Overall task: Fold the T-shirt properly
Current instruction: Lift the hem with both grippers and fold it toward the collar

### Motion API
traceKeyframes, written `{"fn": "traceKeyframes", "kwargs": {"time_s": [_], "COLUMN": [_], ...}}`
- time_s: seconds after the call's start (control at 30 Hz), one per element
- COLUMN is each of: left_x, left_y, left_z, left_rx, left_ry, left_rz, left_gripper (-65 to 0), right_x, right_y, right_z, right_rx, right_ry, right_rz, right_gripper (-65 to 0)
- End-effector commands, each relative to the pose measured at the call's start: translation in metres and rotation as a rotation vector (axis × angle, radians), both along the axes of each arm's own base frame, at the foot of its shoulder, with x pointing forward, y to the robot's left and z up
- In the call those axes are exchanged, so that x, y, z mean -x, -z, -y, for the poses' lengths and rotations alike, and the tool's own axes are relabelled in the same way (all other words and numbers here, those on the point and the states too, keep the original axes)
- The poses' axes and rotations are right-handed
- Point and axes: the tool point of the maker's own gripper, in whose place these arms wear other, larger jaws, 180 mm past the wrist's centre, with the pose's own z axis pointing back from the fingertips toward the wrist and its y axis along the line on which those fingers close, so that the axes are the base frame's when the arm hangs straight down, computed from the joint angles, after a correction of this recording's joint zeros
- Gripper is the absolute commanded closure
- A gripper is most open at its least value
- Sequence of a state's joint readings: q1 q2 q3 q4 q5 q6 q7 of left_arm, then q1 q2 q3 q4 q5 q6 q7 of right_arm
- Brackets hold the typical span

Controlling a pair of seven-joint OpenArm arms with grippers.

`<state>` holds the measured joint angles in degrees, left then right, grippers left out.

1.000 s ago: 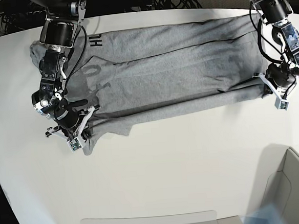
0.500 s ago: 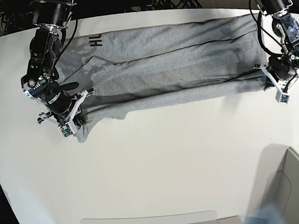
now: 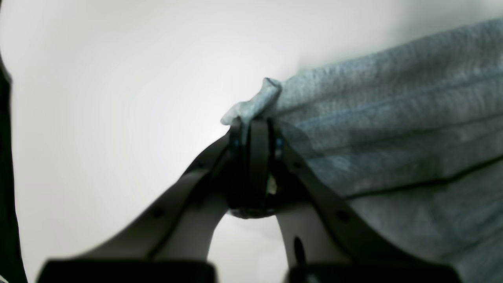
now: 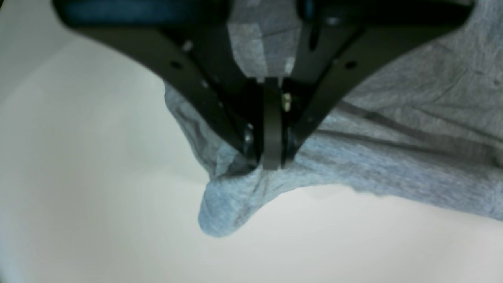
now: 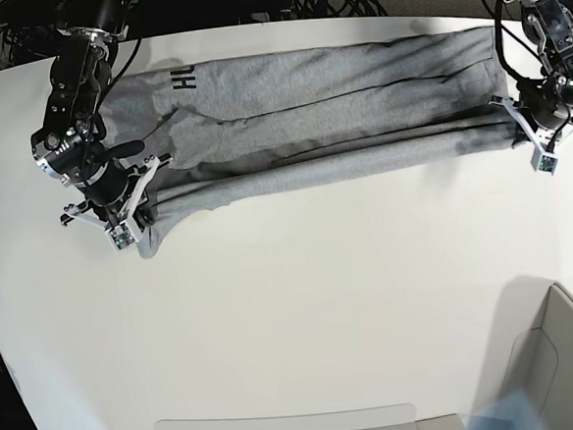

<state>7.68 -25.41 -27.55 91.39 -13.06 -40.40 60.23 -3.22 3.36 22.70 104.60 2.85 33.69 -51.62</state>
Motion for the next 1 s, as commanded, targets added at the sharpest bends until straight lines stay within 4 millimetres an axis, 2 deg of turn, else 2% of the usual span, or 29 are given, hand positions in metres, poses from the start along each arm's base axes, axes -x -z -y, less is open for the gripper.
{"fn": "traceKeyframes", "kwargs": {"time_s": [0.0,0.1,0.23,0.37,0.57,0.73,0.97], "left_x": [0.003,0.014,0.027,0.031,0.045,0.057,0.065], "left_y": [-0.009,-0.005,-0.013,-0.015,-0.005,0.002,0.005], "left_z": [-0.013,-0.012,-0.004,-0.002,0.001,0.002,0.002], "left_rx": [-0.046,-0.054,-0.09,-0.103,-0.094,-0.089,-0.091], "left_ry": [-0.007,0.0,0.038,0.051,0.038,0.039,0.039], "left_rz": [0.001,-0.021,-0.028,-0.035,-0.086,-0.118,-0.141], "left_gripper": [0.0,0.0,0.0,0.0,0.0,0.0,0.0], "right_x": [-0.003,0.005,0.019,0.03,0.042,0.057,0.067], "right_y": [-0.014,-0.014,-0.012,-0.007,-0.004,0.004,0.01], "right_z": [0.002,0.001,0.0,0.0,0.024,0.029,0.037], "right_rx": [0.016,0.023,0.034,0.034,0.05,0.073,0.075], "right_ry": [-0.011,-0.015,-0.019,-0.016,0.053,0.016,0.049], "right_rz": [0.048,0.046,0.035,0.017,0.002,-0.035,-0.059], "right_gripper": [0.0,0.0,0.0,0.0,0.0,0.0,0.0]}}
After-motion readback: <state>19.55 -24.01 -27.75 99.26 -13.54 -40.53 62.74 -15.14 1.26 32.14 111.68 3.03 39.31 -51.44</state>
